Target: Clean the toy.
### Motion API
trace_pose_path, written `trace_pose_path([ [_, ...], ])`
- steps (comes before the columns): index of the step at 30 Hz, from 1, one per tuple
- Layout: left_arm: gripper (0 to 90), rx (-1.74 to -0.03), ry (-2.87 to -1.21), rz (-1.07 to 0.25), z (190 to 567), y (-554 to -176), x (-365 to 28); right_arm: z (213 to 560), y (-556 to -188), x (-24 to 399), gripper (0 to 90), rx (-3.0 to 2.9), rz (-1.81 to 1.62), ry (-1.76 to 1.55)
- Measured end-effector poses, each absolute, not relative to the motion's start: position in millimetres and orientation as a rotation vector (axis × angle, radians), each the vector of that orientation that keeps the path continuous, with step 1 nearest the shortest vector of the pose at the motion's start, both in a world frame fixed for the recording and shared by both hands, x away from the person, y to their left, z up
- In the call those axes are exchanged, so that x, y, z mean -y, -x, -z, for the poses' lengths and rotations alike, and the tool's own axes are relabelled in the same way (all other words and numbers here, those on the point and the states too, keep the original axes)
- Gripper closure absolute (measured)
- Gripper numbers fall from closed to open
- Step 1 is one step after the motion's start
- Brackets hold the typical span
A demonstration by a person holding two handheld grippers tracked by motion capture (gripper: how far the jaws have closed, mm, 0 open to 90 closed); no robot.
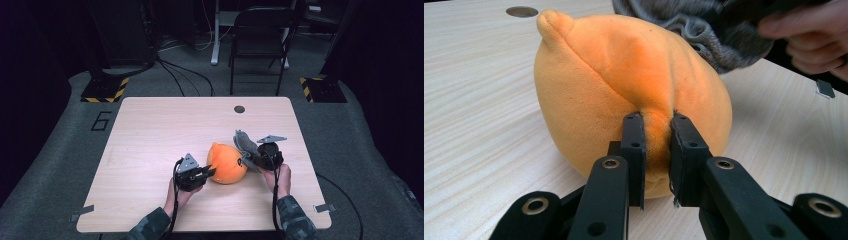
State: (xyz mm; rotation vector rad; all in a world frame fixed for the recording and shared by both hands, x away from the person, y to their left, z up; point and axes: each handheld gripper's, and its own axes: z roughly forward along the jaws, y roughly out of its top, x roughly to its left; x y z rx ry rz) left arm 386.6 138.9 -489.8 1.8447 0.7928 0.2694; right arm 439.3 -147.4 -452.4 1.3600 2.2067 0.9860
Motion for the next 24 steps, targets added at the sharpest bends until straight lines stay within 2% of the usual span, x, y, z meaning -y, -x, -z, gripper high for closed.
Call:
trace_pose_path([
  [6,78.7,-0.784,-1.84,-0.274,489,-386,-138,414,-412,105,76.4,-2.264,-1.179,-1.14],
  [11,78.6,-0.79,-1.849,-0.271,490,-385,-138,422,-401,71,76.4,-2.341,-1.112,-1.031],
  [24,78.6,-0.781,-1.855,-0.28,491,-386,-140,442,-417,114,76.5,-2.276,-1.001,-1.175],
])
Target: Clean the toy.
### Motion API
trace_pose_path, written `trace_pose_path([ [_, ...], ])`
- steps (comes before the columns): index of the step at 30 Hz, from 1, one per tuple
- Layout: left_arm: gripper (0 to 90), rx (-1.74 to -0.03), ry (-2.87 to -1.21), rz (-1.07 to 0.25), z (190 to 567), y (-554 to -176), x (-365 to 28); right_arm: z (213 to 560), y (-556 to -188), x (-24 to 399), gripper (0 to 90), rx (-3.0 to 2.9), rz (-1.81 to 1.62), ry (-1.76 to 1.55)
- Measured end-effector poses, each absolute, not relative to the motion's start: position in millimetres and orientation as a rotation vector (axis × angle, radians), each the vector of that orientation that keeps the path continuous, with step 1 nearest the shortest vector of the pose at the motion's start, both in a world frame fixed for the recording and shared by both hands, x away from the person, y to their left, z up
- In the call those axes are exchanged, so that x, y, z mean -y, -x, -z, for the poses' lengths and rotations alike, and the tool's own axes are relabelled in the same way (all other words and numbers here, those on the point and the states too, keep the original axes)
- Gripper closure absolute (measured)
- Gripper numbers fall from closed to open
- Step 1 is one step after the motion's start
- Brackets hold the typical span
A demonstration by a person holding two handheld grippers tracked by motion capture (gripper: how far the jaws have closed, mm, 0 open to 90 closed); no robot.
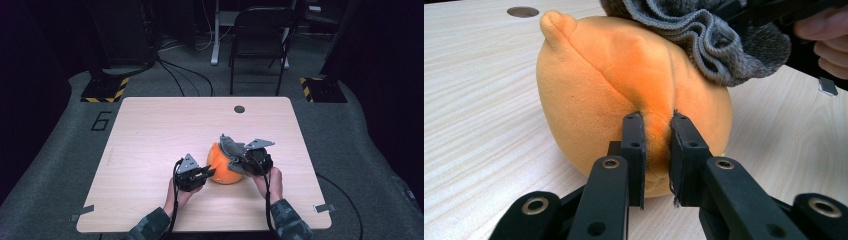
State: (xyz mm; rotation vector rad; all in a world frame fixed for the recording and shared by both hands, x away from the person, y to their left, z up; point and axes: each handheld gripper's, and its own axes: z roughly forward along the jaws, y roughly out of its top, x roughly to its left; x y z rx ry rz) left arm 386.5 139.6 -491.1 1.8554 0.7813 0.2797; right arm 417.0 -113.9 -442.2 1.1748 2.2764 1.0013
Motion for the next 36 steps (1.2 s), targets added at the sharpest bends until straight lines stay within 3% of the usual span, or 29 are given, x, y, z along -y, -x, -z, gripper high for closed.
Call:
trace_pose_path([
  [27,78.3,-0.772,-1.857,-0.277,491,-387,-139,493,-444,149,76.5,-2.28,-0.764,-1.419],
  [36,77.8,-0.783,-1.848,-0.27,492,-388,-141,426,-420,151,76.6,-2.134,-0.992,-1.298],
])
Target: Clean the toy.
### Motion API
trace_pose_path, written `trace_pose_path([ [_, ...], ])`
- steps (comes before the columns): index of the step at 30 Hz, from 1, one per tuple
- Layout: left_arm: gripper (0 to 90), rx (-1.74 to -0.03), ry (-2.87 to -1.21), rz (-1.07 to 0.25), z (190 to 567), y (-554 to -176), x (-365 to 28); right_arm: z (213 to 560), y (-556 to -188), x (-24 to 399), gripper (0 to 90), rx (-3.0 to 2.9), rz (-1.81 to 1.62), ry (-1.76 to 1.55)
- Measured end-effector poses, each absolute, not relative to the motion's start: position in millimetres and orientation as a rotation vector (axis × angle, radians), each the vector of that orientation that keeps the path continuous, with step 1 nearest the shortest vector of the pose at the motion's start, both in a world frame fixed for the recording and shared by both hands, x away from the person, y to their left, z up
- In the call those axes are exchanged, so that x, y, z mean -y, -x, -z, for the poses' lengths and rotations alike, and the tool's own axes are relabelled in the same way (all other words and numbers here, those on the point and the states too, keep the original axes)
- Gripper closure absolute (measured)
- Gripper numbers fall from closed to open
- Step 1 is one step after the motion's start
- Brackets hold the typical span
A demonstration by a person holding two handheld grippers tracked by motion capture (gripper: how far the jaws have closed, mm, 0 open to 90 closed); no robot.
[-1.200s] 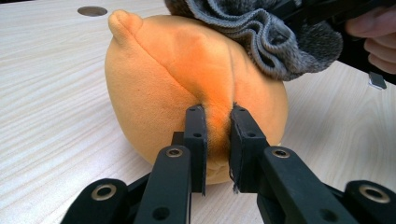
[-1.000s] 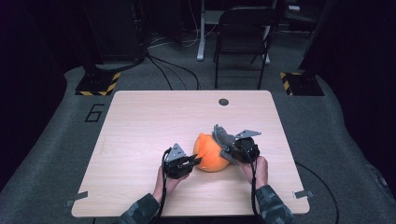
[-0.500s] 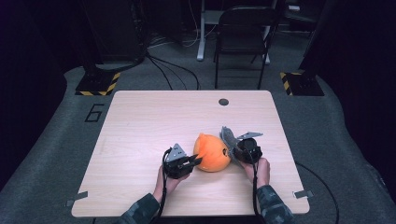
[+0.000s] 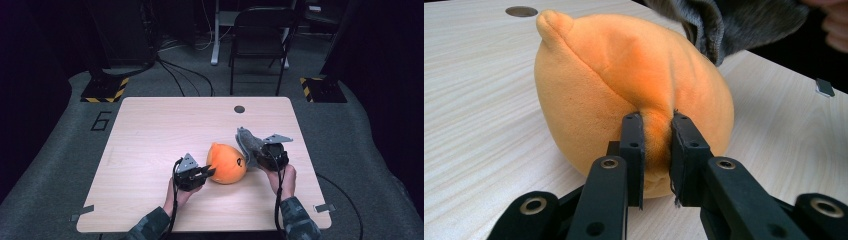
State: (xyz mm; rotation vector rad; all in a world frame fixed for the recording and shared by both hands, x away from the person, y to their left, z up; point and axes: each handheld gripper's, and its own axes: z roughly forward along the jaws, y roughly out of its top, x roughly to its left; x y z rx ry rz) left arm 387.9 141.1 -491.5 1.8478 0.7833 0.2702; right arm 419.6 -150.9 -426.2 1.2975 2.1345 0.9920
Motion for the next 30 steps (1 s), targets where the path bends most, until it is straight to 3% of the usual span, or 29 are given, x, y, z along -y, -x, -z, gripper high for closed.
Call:
trace_pose_path([
  [7,77.2,-0.785,-1.849,-0.267,492,-388,-141,444,-419,118,76.6,-2.24,-0.935,-1.235],
  [28,71.2,-0.749,-1.855,-0.254,493,-391,-143,452,-420,115,76.9,-2.237,-0.889,-1.204],
  [30,66.8,-0.732,-1.863,-0.254,492,-392,-143,453,-420,114,76.9,-2.239,-0.883,-1.199],
])
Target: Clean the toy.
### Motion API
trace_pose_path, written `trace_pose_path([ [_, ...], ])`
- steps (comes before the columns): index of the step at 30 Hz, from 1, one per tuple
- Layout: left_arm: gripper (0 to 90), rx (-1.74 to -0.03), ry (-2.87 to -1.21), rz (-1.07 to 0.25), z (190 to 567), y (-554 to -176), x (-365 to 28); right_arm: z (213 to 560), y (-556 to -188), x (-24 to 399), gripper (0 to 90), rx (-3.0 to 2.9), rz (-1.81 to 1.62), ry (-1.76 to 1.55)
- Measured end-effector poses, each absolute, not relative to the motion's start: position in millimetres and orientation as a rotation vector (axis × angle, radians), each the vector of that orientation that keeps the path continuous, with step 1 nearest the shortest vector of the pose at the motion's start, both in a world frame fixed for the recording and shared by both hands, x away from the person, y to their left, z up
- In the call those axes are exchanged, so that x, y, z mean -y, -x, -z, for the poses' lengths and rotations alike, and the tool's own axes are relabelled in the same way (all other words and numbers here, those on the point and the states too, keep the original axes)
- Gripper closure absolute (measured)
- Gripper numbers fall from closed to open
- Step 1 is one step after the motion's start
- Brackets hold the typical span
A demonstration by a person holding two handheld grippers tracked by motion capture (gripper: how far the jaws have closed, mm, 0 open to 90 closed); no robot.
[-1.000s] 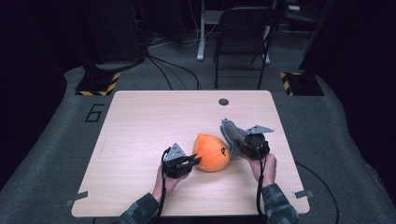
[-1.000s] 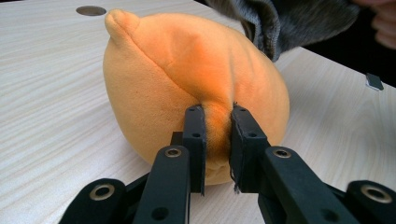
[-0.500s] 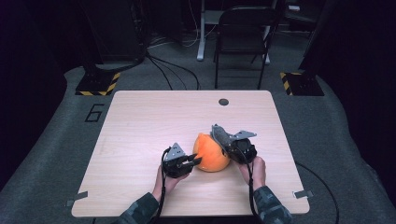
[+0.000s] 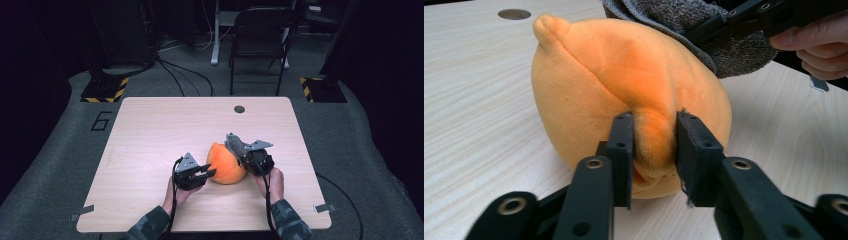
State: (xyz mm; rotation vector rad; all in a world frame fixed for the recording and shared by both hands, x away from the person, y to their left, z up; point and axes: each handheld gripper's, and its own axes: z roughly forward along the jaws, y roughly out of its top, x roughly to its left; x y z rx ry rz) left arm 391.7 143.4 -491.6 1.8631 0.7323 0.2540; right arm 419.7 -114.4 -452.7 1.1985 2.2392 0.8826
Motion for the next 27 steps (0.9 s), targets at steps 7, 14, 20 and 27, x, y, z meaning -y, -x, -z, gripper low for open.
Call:
trace_pose_path([
  [7,33.4,-0.563,-1.94,-0.41,484,-391,-150,452,-421,115,76.8,-2.24,-0.878,-1.195],
  [14,24.3,-0.44,-2.026,-0.5,492,-394,-156,452,-422,116,76.9,-2.247,-0.882,-1.201],
  [20,24.5,-0.405,-2.072,-0.495,502,-399,-151,452,-423,117,76.9,-2.248,-0.884,-1.207],
  [27,26.6,-0.334,-2.124,-0.519,513,-404,-144,453,-425,118,76.9,-2.246,-0.892,-1.211],
])
